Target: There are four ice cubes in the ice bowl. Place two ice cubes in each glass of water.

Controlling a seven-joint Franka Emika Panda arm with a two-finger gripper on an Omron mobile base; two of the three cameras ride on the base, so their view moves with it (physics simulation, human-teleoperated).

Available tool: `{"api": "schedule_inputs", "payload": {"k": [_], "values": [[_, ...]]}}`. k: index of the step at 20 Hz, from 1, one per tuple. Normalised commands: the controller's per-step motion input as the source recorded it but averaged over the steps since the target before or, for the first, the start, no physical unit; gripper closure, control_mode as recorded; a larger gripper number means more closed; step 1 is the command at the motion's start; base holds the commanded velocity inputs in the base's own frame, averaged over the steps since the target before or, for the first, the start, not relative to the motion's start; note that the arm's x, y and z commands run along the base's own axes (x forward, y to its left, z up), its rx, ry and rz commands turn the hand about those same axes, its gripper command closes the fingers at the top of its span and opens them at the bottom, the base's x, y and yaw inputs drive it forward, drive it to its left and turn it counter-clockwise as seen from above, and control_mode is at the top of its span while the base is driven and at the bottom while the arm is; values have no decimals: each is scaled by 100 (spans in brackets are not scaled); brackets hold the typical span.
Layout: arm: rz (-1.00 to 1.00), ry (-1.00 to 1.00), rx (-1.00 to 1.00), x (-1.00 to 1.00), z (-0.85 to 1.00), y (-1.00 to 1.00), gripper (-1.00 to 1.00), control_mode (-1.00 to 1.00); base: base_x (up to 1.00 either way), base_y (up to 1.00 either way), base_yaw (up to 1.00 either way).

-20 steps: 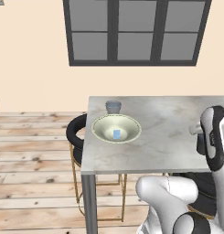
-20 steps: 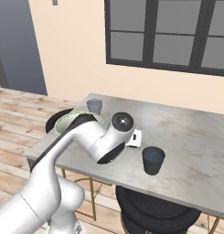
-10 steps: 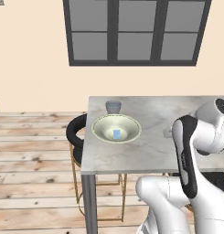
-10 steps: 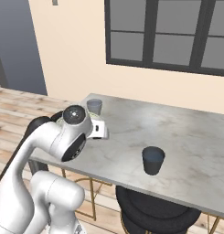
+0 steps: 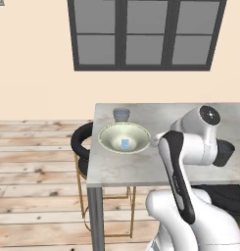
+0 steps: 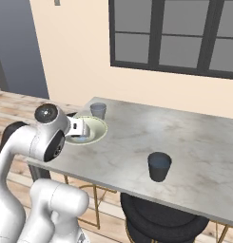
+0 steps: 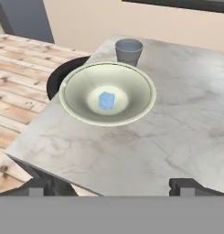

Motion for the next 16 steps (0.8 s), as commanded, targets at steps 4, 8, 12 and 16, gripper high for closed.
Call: {"api": "schedule_inputs", "payload": {"k": [4, 8, 12, 16], "values": [[0, 0, 0, 25, 1, 49, -100, -100, 0, 0, 0], [0, 0, 0, 21, 0, 25, -100, -100, 0, 0, 0], [-3, 3, 0, 26, 0, 10, -100, -100, 0, 0, 0], [-3, 22, 0, 33, 0, 0, -100, -100, 0, 0, 0]]}}
